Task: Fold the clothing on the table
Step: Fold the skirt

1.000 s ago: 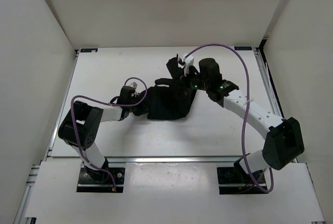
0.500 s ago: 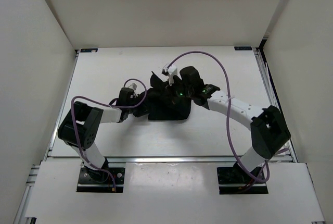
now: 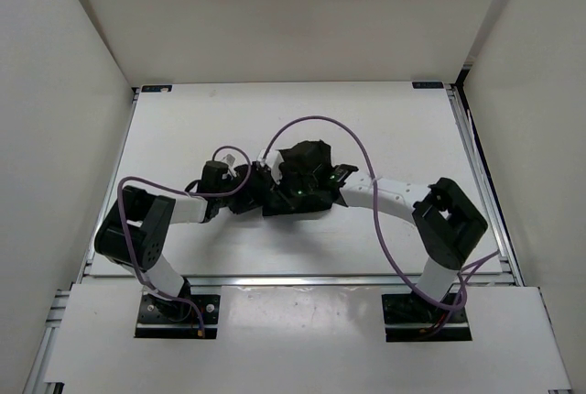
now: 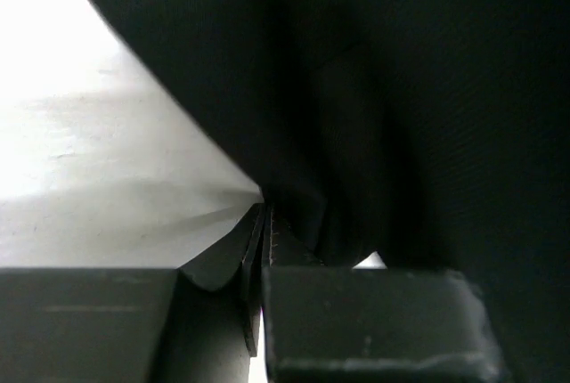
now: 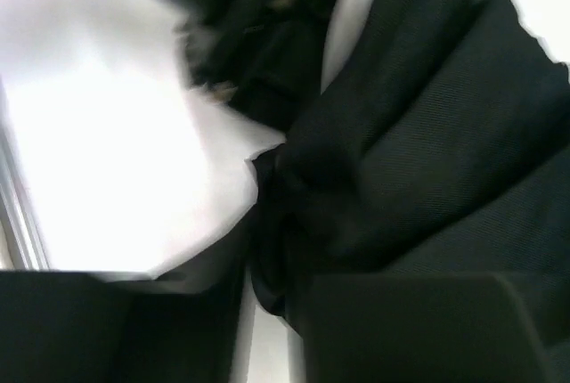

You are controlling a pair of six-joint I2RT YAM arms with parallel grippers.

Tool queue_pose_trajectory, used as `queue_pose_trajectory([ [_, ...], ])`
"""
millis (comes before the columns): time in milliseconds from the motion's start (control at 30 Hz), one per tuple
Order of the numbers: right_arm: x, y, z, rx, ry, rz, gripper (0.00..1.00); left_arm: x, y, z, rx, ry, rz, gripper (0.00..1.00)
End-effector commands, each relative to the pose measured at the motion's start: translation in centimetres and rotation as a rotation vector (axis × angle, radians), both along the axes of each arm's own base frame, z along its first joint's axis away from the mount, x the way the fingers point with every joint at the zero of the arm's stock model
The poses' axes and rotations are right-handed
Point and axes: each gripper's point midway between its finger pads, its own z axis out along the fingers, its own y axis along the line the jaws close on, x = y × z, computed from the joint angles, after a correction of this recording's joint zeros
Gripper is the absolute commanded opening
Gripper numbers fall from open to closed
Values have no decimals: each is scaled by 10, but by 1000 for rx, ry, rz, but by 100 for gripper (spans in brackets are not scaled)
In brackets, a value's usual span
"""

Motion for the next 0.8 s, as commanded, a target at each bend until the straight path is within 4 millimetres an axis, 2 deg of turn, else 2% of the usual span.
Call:
queue_pose_trajectory([
  [0, -34, 9, 10, 49, -7, 216, 40, -14, 6, -5, -2, 52, 3, 3],
  [33, -47, 7, 9, 56, 24, 290, 65, -16, 8, -7, -6, 61, 4, 2],
  [67, -59, 3, 11, 52, 42, 332, 83, -17, 8, -5, -14, 68, 1, 2],
  [100, -67, 5, 20, 79, 35, 384, 91, -20, 11, -8, -14, 82, 6, 2],
  [167, -72, 1, 35, 105, 28, 417, 99, -24, 13, -3, -16, 86, -3, 2],
  [233, -57, -3, 67, 170, 1, 355, 99, -26, 19, 3, -2, 72, 3, 2],
  [267, -47, -9, 90, 220, -30, 320, 99, -26, 26, 10, 7, 49, 20, 2],
  [300, -31, -19, 122, 301, -50, 246, 99, -25, 34, 13, 20, 32, 34, 1],
  [333, -28, -25, 146, 379, -41, 204, 85, -22, 39, 29, 29, -24, 51, 1],
  [367, -10, -37, 165, 455, -35, 117, 50, -19, 50, 47, 38, -88, 88, 1],
  [400, 4, -53, 179, 489, -38, 42, 25, -16, 58, 70, 42, -179, 128, 0],
  [433, 8, -60, 178, 503, 21, 6, 15, -14, 63, 81, 50, -229, 145, 0],
  [467, 13, -72, 168, 490, 95, -16, 1, -10, 63, 114, 3, -350, 167, 0],
  [500, 26, -85, 160, 482, 128, -50, 0, -6, 64, 135, -27, -429, 186, 0],
  [533, 28, -89, 142, 461, 211, -53, 0, -9, 58, 165, -81, -517, 175, 0],
  [567, 36, -101, 139, 471, 266, -73, 0, -9, 51, 192, -131, -597, 158, 0],
  [600, 51, -111, 116, 453, 352, -115, 0, -11, 35, 212, -202, -629, 103, 0],
  [633, 51, -109, 109, 460, 474, -80, 0, -16, 20, 219, -272, -608, 65, 0],
  [667, 57, -120, 114, 503, 564, -71, 0, -19, 0, 227, -343, -610, -19, 0],
  [700, 66, -126, 103, 524, 619, -82, 0, -26, -23, 233, -432, -587, -103, 0],
  [733, 67, -129, 100, 564, 665, -62, 0, -35, -39, 236, -494, -552, -154, 0],
  [767, 67, -128, 94, 578, 729, -60, 0, -36, -54, 232, -530, -536, -216, 0],
])
